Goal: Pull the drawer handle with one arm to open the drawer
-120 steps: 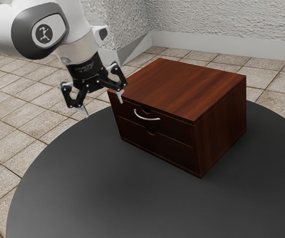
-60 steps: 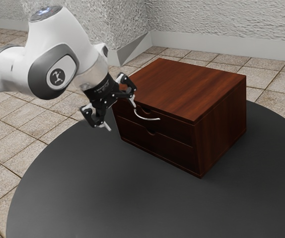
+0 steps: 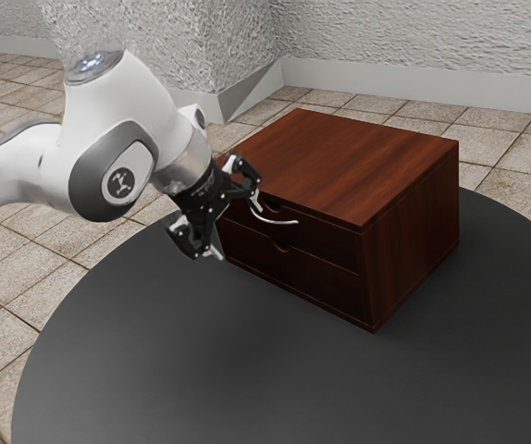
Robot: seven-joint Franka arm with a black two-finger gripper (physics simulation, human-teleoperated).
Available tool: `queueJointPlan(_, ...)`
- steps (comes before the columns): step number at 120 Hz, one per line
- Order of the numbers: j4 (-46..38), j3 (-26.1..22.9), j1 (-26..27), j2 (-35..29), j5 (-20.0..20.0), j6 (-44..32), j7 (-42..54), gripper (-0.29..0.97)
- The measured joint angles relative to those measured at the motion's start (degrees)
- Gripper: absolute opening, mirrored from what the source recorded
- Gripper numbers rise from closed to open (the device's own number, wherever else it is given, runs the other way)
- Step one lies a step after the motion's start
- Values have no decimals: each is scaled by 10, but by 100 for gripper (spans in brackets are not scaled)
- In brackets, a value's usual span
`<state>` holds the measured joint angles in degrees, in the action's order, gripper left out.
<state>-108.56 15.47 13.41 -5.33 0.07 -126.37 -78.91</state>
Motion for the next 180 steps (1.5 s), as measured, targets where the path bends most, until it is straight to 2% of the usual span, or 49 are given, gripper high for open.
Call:
queueJointPlan(58,-4,0,-4,24,-1,-47,-33,68)
queueJointPlan(144,0,2,-10,55,-9,-75,-52,68)
queueJointPlan(160,-2,2,-10,55,-9,-77,-53,64)
queueJointPlan(180,-2,6,-6,55,-9,-78,-55,47)
